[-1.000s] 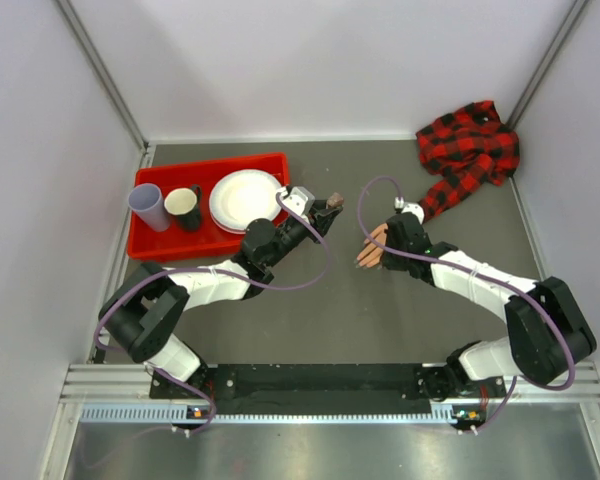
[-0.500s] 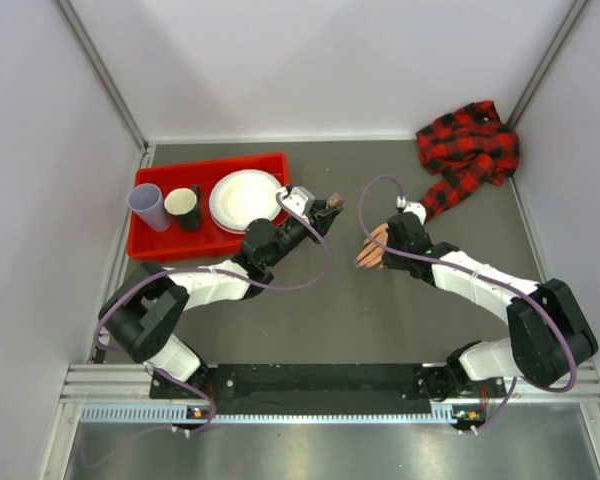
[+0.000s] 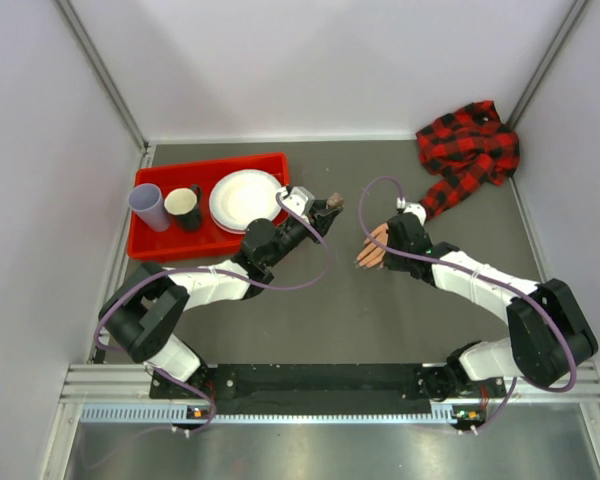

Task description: Paint the nails

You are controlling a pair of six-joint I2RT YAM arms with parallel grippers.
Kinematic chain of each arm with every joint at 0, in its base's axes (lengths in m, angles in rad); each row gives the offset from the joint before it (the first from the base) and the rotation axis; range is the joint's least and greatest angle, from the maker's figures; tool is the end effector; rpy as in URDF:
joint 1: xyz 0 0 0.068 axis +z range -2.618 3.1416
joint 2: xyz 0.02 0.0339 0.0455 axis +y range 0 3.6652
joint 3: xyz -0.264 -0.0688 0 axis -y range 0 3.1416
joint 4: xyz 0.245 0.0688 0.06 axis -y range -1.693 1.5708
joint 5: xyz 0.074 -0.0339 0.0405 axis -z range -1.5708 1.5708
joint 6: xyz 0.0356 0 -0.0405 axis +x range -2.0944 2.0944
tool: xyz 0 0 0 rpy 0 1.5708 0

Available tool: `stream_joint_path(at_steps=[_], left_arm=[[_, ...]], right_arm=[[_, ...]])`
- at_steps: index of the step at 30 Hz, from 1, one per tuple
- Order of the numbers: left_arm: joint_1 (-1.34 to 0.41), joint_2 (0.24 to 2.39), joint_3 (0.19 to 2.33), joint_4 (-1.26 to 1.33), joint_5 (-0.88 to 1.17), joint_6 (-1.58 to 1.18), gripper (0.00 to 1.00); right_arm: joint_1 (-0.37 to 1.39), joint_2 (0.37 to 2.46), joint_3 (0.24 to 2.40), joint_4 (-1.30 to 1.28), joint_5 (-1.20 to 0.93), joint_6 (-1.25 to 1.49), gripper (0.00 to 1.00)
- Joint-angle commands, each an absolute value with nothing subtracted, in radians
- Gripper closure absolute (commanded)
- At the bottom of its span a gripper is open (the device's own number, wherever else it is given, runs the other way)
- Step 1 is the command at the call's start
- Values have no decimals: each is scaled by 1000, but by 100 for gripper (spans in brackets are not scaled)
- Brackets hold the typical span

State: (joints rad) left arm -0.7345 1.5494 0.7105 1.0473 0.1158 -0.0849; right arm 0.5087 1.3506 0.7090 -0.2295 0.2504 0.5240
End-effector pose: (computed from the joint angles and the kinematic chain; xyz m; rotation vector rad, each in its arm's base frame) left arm 0.2419 -0.2240 0.2579 0.5425 1.2968 -0.7635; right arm 0.2352 0.1211 0.1896 0.1291 2.4092 0.1704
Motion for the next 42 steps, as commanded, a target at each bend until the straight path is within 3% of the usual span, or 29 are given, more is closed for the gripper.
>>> stream_joint_path(at_steps=[1,42], left_arm=[[-730,1542,716,1121,126,-100,100],[-729,1548,719,1121,132,-107,100]], right_arm=[[517,1356,744,-210,232,509,100],[518,1342,741,-178,244,503,100]])
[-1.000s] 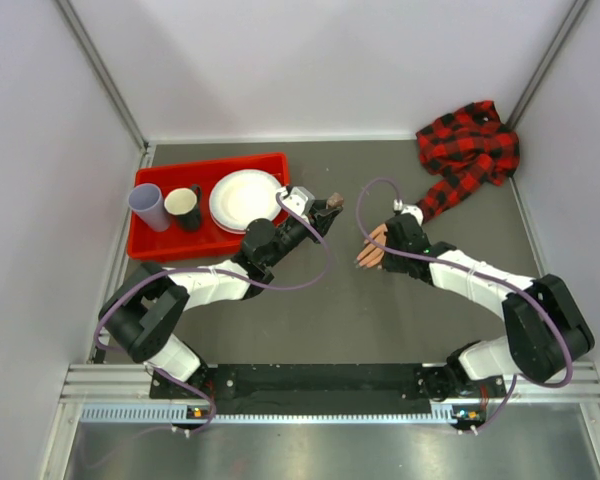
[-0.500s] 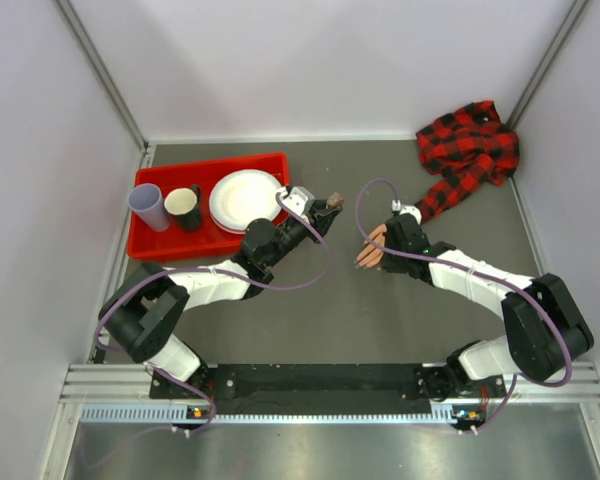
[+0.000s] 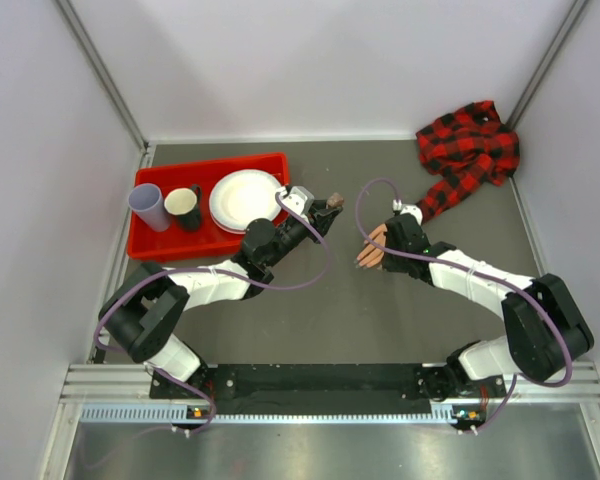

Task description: Paint the nails

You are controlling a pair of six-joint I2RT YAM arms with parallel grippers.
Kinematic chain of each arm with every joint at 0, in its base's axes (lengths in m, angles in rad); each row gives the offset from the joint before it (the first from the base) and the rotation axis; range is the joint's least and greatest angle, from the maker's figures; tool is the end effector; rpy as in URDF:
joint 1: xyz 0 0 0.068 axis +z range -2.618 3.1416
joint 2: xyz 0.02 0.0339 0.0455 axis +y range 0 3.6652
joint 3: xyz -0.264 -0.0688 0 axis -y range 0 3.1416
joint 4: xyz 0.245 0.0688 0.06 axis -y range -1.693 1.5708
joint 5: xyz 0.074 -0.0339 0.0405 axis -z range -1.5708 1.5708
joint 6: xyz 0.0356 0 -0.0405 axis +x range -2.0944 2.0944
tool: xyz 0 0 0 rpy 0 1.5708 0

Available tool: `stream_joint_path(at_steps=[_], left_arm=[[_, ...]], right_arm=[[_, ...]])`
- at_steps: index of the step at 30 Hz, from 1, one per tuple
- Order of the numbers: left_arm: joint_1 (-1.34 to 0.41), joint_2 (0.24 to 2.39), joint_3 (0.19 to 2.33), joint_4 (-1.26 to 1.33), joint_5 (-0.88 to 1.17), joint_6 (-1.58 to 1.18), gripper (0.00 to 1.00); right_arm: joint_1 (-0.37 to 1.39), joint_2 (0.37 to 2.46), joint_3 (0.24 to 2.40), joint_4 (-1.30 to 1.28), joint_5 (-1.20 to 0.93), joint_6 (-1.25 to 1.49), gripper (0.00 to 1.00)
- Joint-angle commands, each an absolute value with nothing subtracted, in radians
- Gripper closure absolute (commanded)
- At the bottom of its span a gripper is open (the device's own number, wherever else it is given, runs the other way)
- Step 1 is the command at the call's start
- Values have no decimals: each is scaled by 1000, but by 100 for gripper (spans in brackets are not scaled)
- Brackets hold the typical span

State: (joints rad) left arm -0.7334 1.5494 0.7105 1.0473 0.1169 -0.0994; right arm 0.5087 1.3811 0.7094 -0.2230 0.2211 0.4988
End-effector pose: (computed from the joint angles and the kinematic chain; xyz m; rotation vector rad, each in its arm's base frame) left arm 0.2422 -0.2238 0.2579 0.5337 1.3019 -0.7753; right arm 0.2373 0.1234 0.1824 0.0832 2.4422 0.1770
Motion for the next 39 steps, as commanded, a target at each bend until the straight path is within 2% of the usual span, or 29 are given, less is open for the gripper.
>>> stream_joint_path(at_steps=[1,39], left_arm=[[-729,1548,719,1121,133,-109,100],[-726,1546,719,1118,133,-109,100]], right_arm=[[518,1342,742,-175,245,503,100],[518,1333,738,-169,288,522,100]])
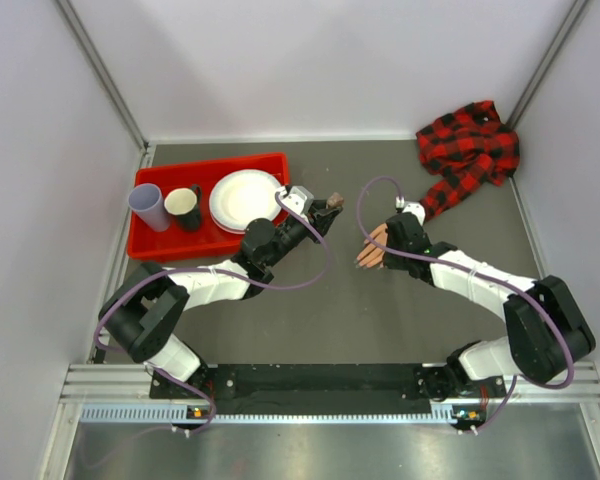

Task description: Paint the nails

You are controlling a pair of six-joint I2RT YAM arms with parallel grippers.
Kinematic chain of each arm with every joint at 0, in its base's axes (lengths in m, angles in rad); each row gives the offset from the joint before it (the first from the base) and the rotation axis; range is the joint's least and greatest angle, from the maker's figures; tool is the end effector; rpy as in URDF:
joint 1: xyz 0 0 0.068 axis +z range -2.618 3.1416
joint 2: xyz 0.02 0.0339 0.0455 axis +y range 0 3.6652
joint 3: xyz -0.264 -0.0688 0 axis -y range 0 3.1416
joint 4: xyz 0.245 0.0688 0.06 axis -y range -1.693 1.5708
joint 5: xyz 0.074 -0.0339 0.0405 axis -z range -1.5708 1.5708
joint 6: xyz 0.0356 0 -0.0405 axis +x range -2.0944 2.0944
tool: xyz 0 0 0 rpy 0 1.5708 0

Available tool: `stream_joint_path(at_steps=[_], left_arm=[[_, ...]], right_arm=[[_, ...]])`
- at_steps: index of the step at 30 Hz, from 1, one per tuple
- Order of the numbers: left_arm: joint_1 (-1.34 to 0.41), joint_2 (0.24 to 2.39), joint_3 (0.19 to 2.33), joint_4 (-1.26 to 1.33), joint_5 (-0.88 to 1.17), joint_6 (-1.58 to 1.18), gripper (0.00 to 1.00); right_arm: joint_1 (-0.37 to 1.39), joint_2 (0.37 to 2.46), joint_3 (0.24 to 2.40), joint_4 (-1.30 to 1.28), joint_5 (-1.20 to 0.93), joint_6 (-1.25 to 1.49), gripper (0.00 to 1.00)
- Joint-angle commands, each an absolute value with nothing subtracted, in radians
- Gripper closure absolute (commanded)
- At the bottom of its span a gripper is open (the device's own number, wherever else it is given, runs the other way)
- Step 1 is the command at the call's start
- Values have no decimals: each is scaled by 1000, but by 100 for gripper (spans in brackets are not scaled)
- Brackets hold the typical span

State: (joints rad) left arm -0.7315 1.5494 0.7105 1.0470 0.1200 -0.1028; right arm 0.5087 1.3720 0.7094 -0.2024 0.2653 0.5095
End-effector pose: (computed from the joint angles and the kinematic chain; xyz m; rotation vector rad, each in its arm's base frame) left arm 0.2425 -0.2234 0.2579 0.5330 1.3030 -0.7786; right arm 0.2388 0.1225 0.1864 0.1188 2.3982 0.1511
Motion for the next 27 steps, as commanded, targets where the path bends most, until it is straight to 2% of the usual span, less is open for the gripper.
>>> stream_joint_path(at_steps=[1,27], left_arm=[[-726,1546,719,1117,136,-109,100],[-723,1545,716,1118,136,-110,100]], right_arm=[[517,1332,736,-167,288,523,100],[518,1354,747,-156,212,485,100]])
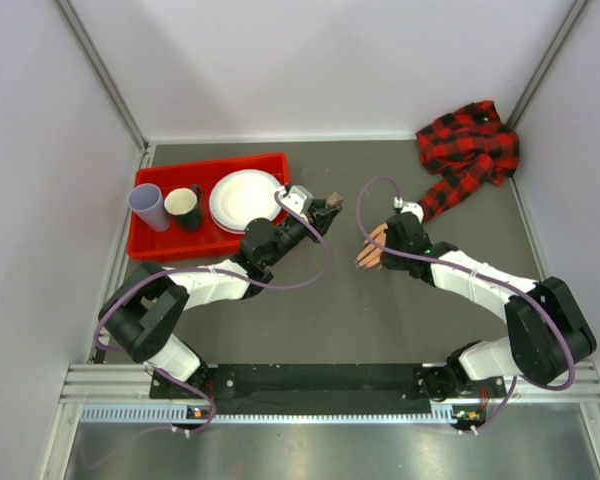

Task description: Paint the nails

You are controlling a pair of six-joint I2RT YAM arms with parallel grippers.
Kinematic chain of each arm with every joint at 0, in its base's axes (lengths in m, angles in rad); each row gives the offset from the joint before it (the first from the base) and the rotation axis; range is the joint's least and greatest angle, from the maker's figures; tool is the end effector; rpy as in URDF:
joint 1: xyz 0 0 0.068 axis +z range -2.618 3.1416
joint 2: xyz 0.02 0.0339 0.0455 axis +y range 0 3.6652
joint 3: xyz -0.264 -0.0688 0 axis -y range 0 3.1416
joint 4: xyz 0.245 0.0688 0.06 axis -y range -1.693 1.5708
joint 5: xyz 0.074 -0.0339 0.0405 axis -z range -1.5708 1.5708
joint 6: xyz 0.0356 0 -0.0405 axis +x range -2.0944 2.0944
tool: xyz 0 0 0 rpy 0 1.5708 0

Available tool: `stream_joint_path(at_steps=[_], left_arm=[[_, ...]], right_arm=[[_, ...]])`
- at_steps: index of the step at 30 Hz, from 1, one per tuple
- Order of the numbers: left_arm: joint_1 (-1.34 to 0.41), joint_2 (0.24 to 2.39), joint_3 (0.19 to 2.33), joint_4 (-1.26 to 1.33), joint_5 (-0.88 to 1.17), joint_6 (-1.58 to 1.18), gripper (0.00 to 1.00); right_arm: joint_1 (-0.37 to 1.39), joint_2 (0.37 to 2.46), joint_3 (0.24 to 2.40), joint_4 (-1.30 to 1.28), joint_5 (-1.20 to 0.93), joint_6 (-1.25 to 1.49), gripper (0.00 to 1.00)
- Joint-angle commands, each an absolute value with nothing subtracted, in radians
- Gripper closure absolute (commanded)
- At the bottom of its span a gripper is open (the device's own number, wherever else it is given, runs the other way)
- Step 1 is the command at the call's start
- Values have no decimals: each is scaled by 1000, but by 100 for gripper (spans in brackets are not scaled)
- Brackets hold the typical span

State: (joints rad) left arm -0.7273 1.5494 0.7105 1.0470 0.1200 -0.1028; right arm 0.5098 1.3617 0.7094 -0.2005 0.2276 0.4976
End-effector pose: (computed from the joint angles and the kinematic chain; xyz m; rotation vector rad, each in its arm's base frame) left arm 0.2434 -0.2224 0.2579 0.5301 1.3038 -0.7751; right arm 0.2377 0.1237 0.1889 0.0883 2.4019 0.1946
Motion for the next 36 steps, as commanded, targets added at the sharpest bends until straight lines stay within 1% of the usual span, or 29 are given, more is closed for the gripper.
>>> stream_joint_path(at_steps=[1,12,24,36], left_arm=[[-721,1545,716,1117,137,-110,100],[-721,1545,716,1118,137,-112,100],[-721,1545,718,1120,141,-115,100],[-721,1548,721,1121,143,-118,100]], right_arm=[[518,1358,746,-156,206,483,100],[518,1364,752,-164,186,482,100],[518,1359,758,-179,261,511,100],[518,1362,762,-176,275,511,100]])
